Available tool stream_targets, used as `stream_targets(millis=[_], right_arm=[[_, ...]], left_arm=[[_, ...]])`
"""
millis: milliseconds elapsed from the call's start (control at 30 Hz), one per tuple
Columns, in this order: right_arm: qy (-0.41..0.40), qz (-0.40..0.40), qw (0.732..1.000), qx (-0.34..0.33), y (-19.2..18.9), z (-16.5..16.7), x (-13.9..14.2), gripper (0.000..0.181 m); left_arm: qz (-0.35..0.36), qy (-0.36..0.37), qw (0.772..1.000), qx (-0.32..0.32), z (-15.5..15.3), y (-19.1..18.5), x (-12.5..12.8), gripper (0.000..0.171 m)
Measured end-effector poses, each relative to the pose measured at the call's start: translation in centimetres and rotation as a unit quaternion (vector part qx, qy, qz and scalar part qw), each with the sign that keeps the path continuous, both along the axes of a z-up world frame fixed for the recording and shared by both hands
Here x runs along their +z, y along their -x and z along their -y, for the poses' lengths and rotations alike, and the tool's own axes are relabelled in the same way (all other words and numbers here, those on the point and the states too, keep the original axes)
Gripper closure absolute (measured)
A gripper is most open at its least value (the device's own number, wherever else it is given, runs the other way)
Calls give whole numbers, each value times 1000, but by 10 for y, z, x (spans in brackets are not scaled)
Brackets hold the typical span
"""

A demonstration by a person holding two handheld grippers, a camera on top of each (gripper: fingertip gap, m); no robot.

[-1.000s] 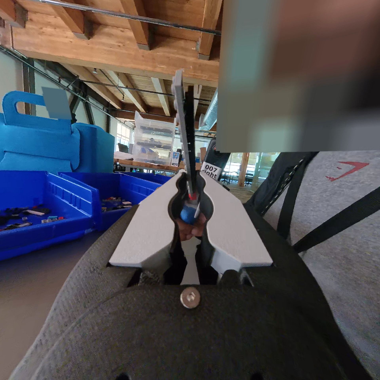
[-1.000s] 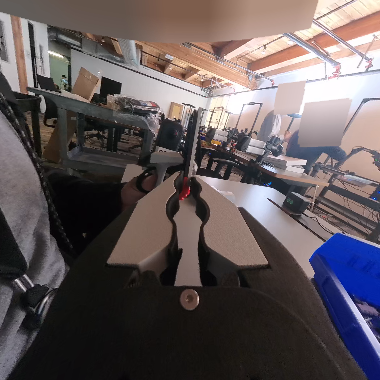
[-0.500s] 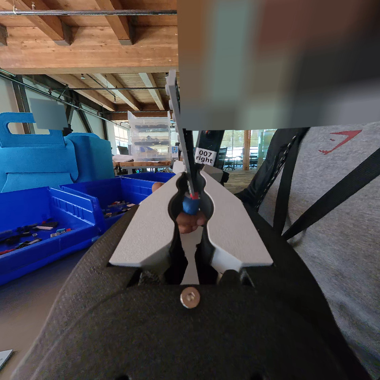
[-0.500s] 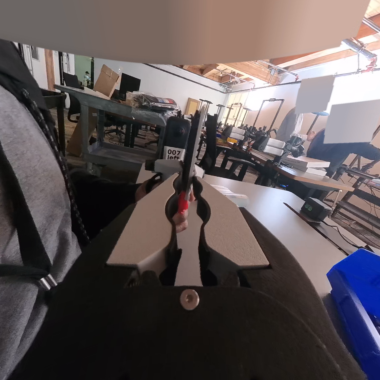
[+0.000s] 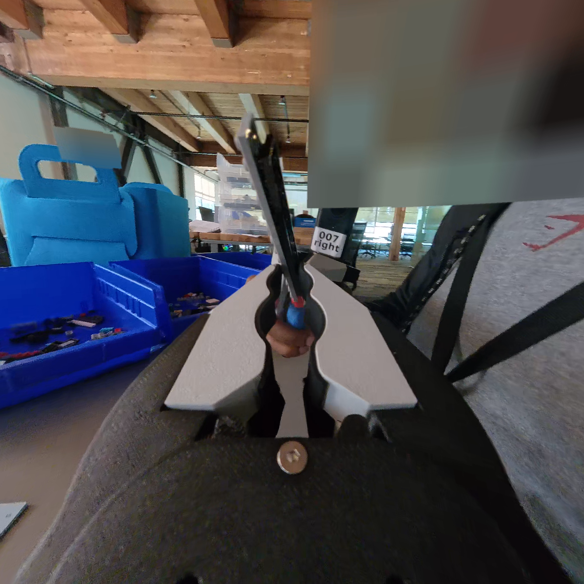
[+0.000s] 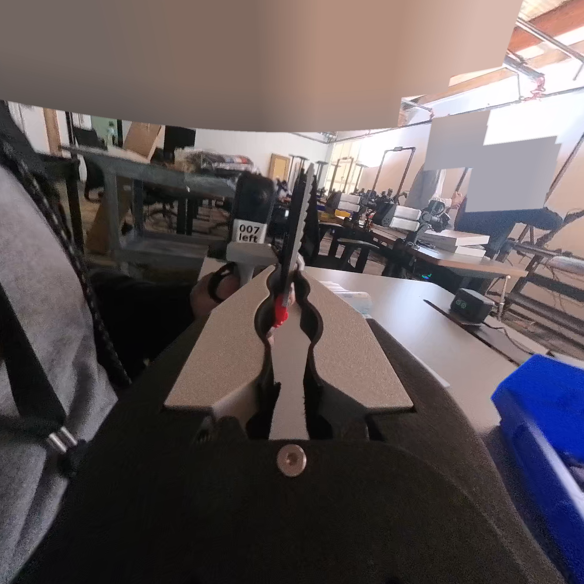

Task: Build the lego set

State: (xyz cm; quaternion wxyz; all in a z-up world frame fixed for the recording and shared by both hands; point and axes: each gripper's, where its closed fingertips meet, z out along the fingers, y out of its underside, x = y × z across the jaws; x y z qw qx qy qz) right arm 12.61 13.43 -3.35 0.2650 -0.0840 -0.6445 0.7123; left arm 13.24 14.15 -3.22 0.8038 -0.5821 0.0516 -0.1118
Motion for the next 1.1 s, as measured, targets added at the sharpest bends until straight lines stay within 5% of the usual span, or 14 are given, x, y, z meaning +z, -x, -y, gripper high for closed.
stream_targets(millis=[200,400,1100], right_arm=[[87,71,994,9,11,-16,2,171],[73,62,995,0,12,-12,-3,171],[11,-7,1000,12,-8,2,5,170]], left_arm=[[68,-8,998,4,1,15,8,159],[102,-8,995,-14,-1,16,4,158],[24,-43,998,-26,14,-2,3,164]])
